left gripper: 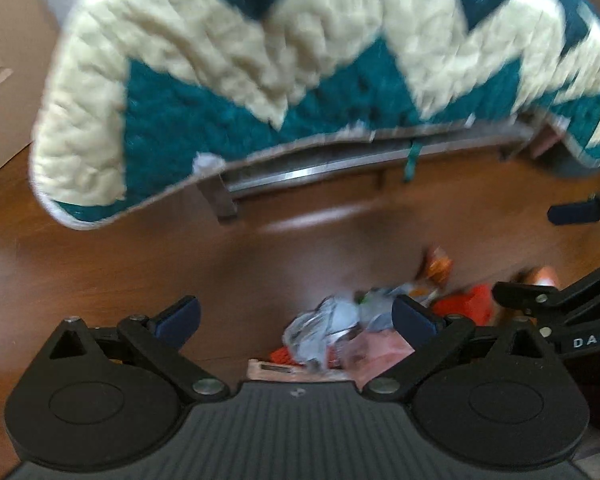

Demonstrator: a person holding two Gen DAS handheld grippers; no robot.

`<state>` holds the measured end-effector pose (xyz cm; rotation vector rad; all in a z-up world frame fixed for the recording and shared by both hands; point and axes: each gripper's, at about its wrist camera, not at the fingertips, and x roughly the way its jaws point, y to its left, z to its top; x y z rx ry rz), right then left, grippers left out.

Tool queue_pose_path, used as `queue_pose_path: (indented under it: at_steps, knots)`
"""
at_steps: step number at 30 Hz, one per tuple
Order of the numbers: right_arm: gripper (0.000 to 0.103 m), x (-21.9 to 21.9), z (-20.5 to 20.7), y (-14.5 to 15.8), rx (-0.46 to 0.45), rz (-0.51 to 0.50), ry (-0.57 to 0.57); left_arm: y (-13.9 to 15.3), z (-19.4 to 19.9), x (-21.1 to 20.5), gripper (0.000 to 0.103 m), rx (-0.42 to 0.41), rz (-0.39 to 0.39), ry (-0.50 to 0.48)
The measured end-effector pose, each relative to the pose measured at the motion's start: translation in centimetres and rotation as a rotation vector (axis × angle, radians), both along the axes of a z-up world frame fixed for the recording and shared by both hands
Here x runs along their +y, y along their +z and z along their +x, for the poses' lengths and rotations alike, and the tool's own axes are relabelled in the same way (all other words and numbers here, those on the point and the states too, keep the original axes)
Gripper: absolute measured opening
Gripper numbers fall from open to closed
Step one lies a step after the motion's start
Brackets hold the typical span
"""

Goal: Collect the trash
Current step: 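Lower both open tools toward the trash on the floor, then grasp the grey tissue with the left tool while the right tool grasps the clear plastic bag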

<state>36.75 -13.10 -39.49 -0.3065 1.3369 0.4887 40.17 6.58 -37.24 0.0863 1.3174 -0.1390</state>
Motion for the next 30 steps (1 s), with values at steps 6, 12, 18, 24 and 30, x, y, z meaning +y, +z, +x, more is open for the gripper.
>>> queue_pose_path:
  at_steps: [6,12,18,24,30]
  knots:
    - [0.096,1.7,-0.2,-5.9,0.067,-0.049,0.121,-6.5,0.9,-0.1,0.102,0.074,0.008,-0.048]
    - [0.091,2.3,1.0,-11.4,0.157,-0.082,0.157,-12.7,1.4,0.0,0.102,0.159,-0.006,-0.056]
    - [0.083,2.8,1.0,-15.6,0.205,-0.100,0.213,-17.2,1.1,-1.3,0.102,0.189,-0.034,-0.144]
    - [0.074,3.2,0.9,-18.2,0.220,-0.102,0.267,-21.2,1.5,-2.3,0.102,0.216,-0.074,-0.179]
    - [0.058,3.6,1.1,-20.5,0.230,-0.112,0.271,-24.5,2.2,-2.3,0.097,0.256,-0.081,-0.166]
